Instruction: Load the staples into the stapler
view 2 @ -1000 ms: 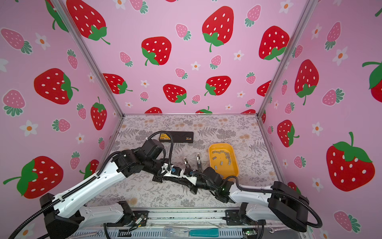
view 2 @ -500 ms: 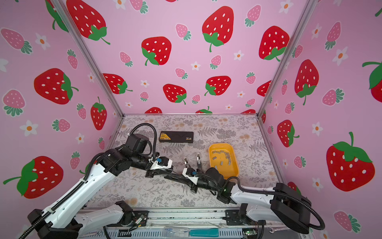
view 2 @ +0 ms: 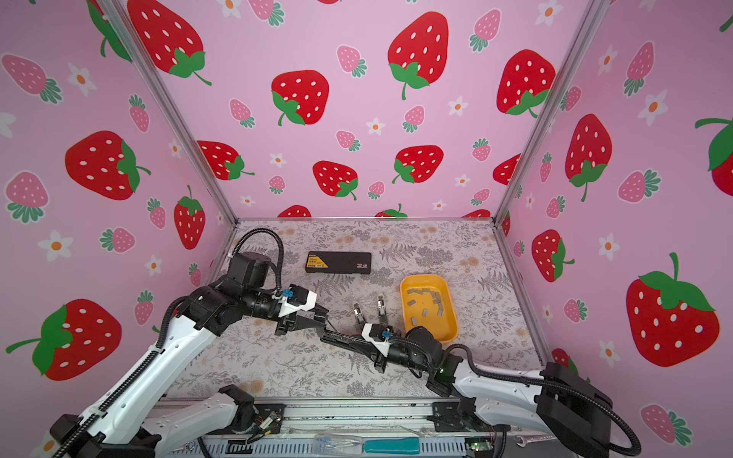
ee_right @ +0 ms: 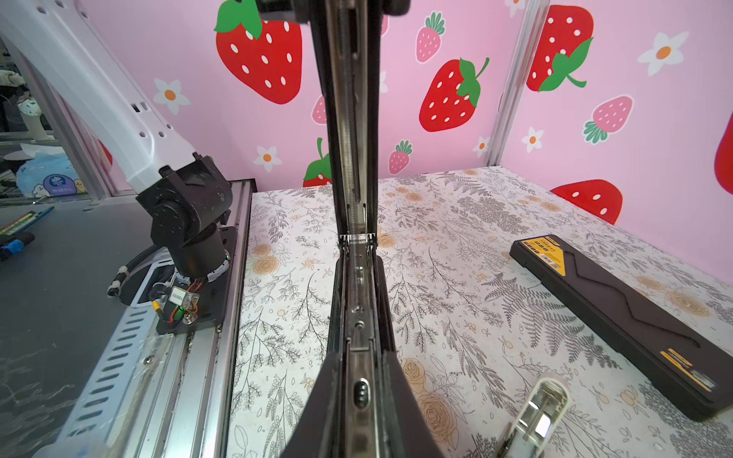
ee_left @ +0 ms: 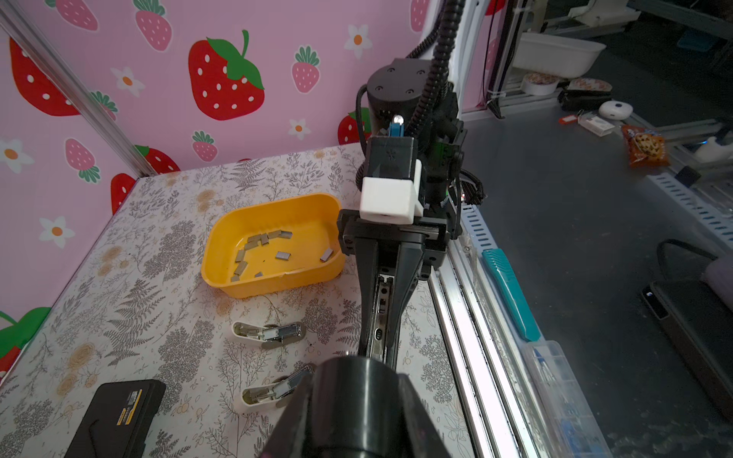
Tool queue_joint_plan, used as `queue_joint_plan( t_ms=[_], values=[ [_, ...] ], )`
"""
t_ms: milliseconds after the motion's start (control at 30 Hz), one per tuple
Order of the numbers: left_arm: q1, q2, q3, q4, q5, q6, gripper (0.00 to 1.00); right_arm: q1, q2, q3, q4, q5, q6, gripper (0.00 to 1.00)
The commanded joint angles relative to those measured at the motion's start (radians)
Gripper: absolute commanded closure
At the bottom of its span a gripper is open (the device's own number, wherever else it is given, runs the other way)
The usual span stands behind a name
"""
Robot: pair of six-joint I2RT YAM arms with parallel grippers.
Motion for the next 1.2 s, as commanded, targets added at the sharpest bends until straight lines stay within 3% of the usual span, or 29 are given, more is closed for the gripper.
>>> queue_joint_plan(
  t_ms=[0, 300, 733, 867, 1000, 1167],
  values=[
    [0.069, -0.014, 0.011, 0.204, -0.012, -0.009, 1.0, 0.003, -0.073, -0.037, 0.065, 0.041, 0.067, 1.0],
    [0.173, -0.022, -0.037, 0.326, 0.063, -0.08, 1.0, 0.003, -0.201, -0.069, 0.07, 0.006, 0.104, 1.0],
    [0.256, -0.039, -0.135, 0.514, -0.045, -0.161, 0.96, 0.003, -0.331, -0.104, 0.06, 0.042, 0.146, 1.0],
    [0.274, -0.03, -0.14, 0.522, -0.058, -0.165, 0.71, 0.003, -0.371, -0.109, 0.038, 0.062, 0.152, 1.0],
    [0.279, -0.033, -0.147, 0.54, -0.072, -0.174, 0.36, 0.003, -0.386, -0.107, 0.021, 0.092, 0.153, 1.0],
    [0.281, -0.054, -0.184, 0.614, -0.114, -0.212, 0.19, 0.003, -0.365, -0.099, 0.013, 0.141, 0.154, 1.0]
  ],
)
